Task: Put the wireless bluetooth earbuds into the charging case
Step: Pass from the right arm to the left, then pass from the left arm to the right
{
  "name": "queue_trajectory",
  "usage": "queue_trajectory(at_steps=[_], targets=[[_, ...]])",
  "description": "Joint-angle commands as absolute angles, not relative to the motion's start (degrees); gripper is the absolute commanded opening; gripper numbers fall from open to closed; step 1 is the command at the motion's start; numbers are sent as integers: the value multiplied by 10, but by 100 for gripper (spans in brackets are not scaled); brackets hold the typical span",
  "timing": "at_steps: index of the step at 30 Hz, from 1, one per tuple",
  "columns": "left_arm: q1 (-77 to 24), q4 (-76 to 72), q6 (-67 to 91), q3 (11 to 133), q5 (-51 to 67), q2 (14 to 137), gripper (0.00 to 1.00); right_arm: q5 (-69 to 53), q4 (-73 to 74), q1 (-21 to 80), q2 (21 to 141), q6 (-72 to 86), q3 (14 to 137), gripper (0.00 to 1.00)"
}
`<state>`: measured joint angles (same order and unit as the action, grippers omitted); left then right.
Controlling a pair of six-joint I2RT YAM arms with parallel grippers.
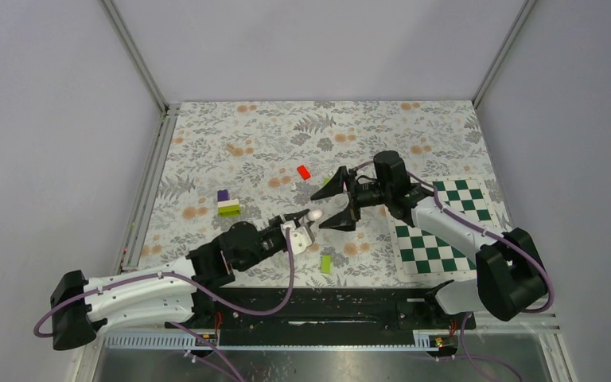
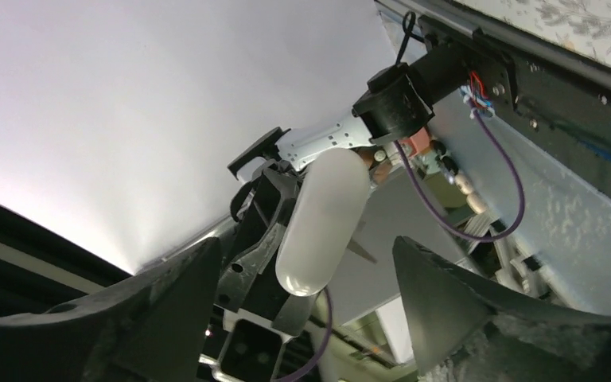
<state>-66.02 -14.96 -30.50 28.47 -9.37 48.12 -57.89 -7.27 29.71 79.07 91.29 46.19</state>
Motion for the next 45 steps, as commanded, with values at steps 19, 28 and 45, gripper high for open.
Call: queue_trajectory(at_steps=[19,28,45], targets=[[-308,99,247,538,535,606,0,-345,6,263,574,490,449,89],[-292,-155,497,525,609,671,0,-337,-149,279,525,484,389,82],[-291,-274,591,521,601,713,0,-403,-312,287,541,595,359,76]])
